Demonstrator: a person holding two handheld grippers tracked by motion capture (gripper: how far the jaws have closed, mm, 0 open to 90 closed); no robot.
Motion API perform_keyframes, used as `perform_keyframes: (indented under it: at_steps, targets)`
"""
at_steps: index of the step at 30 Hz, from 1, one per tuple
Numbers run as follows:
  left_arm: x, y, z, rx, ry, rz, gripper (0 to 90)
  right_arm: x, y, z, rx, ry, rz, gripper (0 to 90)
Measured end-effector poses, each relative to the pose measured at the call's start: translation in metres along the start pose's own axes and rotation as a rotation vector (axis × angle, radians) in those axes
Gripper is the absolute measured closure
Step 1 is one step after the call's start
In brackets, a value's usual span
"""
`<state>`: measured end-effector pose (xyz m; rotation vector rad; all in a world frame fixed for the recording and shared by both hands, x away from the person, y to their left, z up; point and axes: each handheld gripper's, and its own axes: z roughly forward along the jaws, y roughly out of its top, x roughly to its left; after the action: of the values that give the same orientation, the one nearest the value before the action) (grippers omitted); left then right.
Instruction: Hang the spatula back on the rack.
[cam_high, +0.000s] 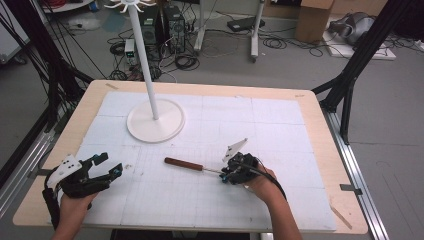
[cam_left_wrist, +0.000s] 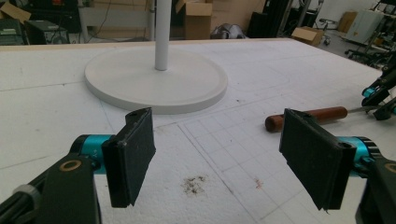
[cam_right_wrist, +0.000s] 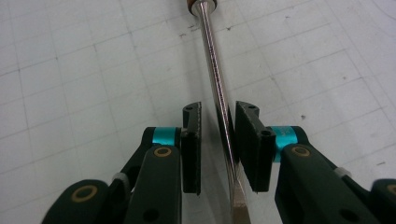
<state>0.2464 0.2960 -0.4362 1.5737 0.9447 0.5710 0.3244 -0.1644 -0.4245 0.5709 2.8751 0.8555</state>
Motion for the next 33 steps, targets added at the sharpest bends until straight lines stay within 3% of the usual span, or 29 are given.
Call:
perform_keyframes:
  at_steps: [7, 13, 14, 26, 33]
  targets:
    - [0.0, 0.0, 0.0, 0.002, 0.001, -0.003, 27.0, -0.003, -0.001, 0.0, -0.009, 0.006, 0.008, 79.0]
    - [0.0, 0.0, 0.0, 0.002, -0.001, -0.003, 27.0, 0.001, -0.001, 0.0, -0.007, -0.006, -0.023, 83.8]
    - [0.0, 0.0, 0.0, 0.002, 0.001, -0.003, 27.1, 0.001, -0.001, 0.0, -0.01, -0.005, 0.009, 84.0]
    - [0.001, -0.001, -0.001, 0.0, 0.008, -0.011, 27.1, 0.0, -0.002, -0.002, -0.034, 0.004, 0.047, 84.4]
    - [-0.001, -0.001, -0.002, 0.003, 0.019, -0.012, 27.4, 0.002, -0.001, -0.014, -0.112, -0.031, 0.08, 84.5]
